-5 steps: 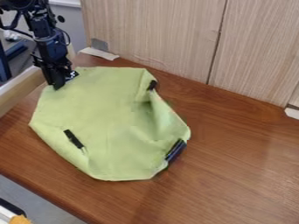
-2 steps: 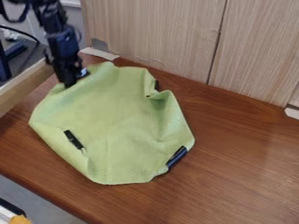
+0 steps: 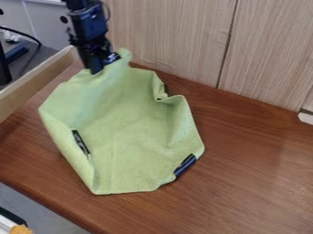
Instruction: Fold the cloth from upper left to bottom right
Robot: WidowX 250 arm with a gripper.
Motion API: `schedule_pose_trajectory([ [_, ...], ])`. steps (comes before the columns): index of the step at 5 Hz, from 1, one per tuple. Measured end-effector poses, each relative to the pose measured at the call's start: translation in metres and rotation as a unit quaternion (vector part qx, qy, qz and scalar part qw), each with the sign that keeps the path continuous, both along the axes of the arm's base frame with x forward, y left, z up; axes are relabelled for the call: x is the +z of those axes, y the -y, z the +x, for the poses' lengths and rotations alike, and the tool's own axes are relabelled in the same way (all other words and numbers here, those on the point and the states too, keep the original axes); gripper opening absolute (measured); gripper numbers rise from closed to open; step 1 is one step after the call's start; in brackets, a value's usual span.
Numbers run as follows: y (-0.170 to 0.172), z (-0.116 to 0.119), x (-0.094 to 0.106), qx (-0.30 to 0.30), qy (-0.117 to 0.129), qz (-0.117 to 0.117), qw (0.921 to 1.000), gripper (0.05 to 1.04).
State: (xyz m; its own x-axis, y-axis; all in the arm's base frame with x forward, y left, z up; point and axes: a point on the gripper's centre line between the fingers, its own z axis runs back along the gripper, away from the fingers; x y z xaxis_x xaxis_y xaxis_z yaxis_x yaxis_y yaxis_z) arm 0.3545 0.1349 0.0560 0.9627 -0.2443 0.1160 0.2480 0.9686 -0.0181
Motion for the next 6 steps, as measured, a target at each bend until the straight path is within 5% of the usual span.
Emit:
schedule_pose_trajectory([
  [2,0.087,-0.027,-0.004,-0.106,0.006,-0.007,0.9943,0.059],
  [4,0.130,-0.055,-0.033,-0.182,-0.028,-0.013,0.9829,0.059],
  [5,0.141,-0.068,-0.066,-0.205,-0.071,-0.018,0.9761,0.059],
  [6,0.145,-0.071,-0.085,-0.217,-0.087,-0.017,0.9722,0.059],
])
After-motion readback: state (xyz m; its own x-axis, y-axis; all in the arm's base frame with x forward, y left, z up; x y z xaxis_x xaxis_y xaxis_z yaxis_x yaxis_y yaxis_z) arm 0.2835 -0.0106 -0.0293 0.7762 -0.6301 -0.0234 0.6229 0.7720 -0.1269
